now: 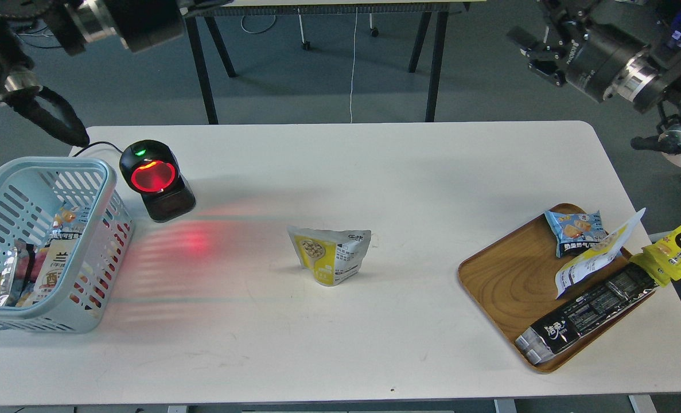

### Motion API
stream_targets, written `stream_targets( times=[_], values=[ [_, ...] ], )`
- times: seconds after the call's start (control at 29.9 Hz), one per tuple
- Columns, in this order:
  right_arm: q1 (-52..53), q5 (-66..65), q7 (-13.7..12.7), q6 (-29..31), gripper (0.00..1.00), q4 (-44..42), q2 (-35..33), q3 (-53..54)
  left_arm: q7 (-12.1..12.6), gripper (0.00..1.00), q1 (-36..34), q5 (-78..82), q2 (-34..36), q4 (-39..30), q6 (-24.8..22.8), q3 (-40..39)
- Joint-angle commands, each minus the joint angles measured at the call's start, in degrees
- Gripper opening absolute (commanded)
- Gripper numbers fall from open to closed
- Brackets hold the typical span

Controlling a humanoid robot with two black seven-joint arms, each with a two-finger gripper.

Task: Scan snack and place in basket
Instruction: 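Release the bag on the table and withdraw the right arm, then reach the left gripper over the bag and grasp it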

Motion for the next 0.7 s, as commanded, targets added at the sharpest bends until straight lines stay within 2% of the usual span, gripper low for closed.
stream_targets(
  times=[0.0,0.1,0.2,0.47,0.67],
  values=[
    [-3.19,10.49,0.02,5.65,0.99,-5.78,0.1,0.06,0.01,0.93,0.83,6.88,-1.51,-4.03,0.01,2.45],
    [-5.3,19.97,0.02,11.29,0.99,-10.45,0.71,0.06,0.01,0.93,0.92,12.32,-3.36,-5.35,0.01,7.03],
    [-6.88,25.44,0.02,11.66,0.99,-11.07,1.06,0.06,0.01,0.93,1.19,19.44,-4.42,-8.25,0.01,10.46],
    [-8.38,26.24,0.02,11.92,0.99,-10.28,0.63,0.76,-0.08,0.89,6.01,43.17,-9.16,-8.79,0.01,18.02],
    [-8.38,26.16,0.02,12.45,0.99,-10.02,0.54,0.67,-0.16,0.88,8.92,57.54,-9.43,-7.91,0.01,24.08]
  ],
)
